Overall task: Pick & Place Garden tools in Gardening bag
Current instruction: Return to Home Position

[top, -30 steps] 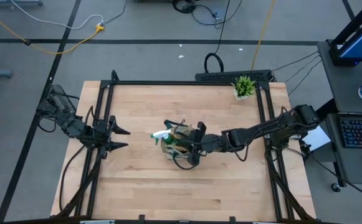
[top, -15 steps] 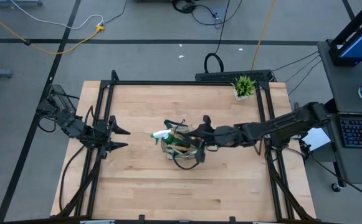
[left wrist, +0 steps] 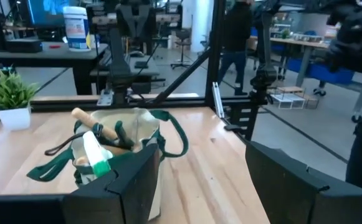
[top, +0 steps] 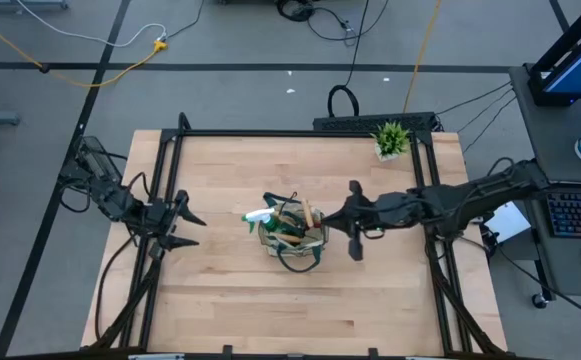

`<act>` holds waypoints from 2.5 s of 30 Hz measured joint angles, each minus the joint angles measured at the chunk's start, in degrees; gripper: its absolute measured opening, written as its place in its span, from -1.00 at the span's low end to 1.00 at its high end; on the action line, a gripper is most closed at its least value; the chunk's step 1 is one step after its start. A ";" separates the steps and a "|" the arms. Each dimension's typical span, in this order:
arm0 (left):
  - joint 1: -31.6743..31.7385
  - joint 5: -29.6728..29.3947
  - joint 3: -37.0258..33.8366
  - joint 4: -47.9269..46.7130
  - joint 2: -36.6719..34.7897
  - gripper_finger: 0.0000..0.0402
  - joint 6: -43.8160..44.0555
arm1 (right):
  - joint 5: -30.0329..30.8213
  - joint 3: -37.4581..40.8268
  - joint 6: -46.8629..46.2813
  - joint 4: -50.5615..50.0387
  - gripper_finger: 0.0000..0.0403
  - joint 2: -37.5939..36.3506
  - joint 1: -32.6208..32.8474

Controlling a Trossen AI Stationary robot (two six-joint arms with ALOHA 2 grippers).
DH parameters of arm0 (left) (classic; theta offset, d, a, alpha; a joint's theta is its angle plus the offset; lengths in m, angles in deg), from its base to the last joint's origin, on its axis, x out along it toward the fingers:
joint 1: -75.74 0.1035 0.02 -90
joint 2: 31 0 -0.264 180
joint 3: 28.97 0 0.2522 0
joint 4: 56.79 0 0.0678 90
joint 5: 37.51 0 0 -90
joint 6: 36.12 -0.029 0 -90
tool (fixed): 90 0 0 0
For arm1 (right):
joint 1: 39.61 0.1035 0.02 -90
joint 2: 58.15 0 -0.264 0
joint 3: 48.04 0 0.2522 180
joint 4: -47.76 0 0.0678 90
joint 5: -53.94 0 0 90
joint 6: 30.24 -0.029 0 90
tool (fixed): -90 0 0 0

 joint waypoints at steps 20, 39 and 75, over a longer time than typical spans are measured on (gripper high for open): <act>1.76 -5.00 -5.87 14.35 4.16 0.21 -4.58 | 0.18 14.39 -2.31 1.30 -1.00 -16.40 5.43; 10.05 -0.74 -6.47 0.94 -9.42 0.21 -1.09 | 0.17 34.07 -5.98 2.23 -0.99 -44.60 5.40; 10.05 5.44 -6.51 -5.89 -9.40 0.21 -4.13 | 1.77 52.68 -18.56 0.16 -0.99 -68.07 2.45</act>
